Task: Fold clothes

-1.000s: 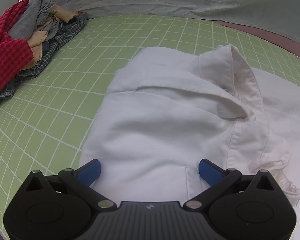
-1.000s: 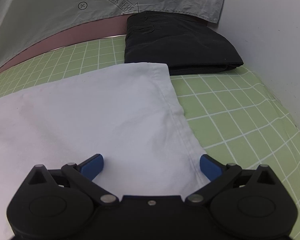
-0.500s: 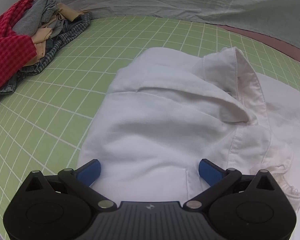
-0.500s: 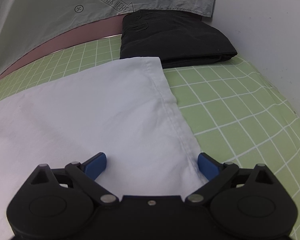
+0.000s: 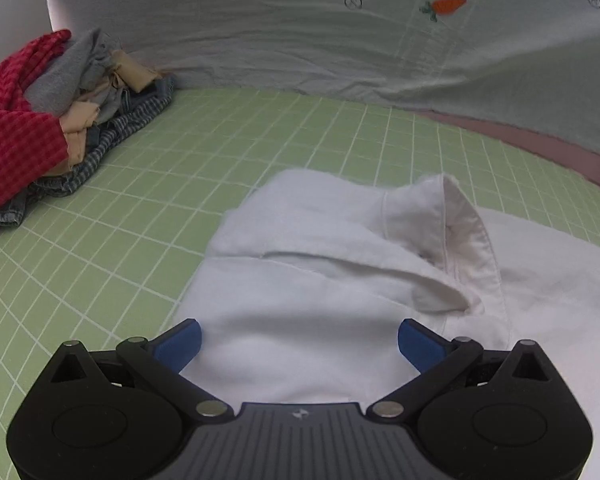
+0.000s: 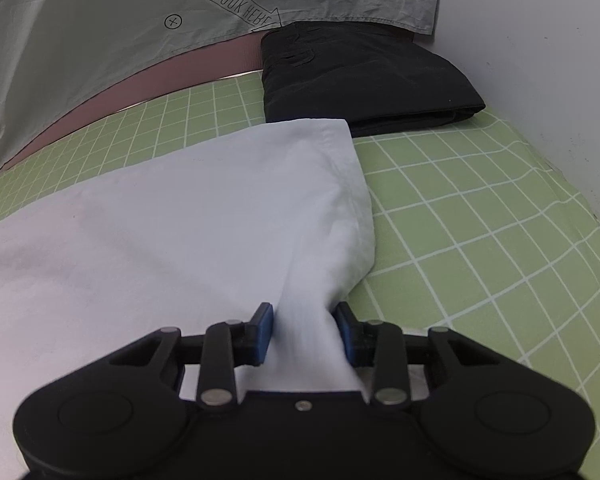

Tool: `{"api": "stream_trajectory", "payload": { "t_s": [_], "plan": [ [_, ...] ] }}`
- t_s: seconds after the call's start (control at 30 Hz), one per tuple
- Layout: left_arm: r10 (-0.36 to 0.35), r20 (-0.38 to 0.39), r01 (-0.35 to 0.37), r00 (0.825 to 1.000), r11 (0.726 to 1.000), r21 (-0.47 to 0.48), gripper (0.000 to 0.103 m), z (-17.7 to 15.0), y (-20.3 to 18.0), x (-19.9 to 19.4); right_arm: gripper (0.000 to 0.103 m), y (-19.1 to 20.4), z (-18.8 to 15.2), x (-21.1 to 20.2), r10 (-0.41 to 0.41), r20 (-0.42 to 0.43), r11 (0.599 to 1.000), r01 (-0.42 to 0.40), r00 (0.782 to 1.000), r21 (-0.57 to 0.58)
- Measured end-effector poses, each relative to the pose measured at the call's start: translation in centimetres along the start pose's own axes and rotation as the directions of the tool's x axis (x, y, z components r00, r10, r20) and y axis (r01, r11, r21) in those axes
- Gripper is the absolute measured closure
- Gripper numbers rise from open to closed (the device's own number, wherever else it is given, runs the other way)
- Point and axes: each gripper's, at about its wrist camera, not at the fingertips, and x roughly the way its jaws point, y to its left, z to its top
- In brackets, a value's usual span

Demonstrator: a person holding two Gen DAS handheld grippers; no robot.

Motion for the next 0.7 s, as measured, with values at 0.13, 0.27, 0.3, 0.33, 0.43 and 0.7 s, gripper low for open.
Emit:
{"api": "stream_trajectory", "payload": {
  "t_s": [0.13,0.27,0.3,0.33,0.43,0.7],
  "plan": [
    [0.004,-0.009,-0.004,1.0,1.0,0.021,0.0,-0.8,-0.4,1.4,0.084,0.1,0.1,-0.3,0.025,0.001,0.997,-0.025,1.0,0.067],
    [0.001,0.005,-0.001,1.0,1.0,0.027,0.0,-1.0,-0.2,1.3,0.086,-0.1,0.2,-1.7,0.068,0.045,0.98,-0.076,0.997,0.185],
    [0.001,0.006,-0.001,1.0,1.0,0.027,0.0,-1.0,-0.2,1.2,0.086,0.0,0.3,-2.3,0.088,0.065,0.971,-0.1,0.994,0.216],
    [0.001,0.007,-0.001,1.0,1.0,0.028,0.0,-1.0,-0.2,1.2,0.087,0.3,0.6,-3.1,0.107,0.088,0.966,-0.125,0.99,0.226],
    [-0.009,0.016,0.008,1.0,1.0,0.03,0.0,-1.1,0.0,1.2,0.087,2.7,1.7,-5.4,0.144,0.136,0.971,-0.167,0.98,0.172],
    [-0.002,0.045,0.0,0.999,0.999,0.032,0.0,-1.6,-0.4,0.9,0.087,11.3,3.1,-8.4,0.239,0.178,0.967,-0.251,0.955,0.049]
  ]
}}
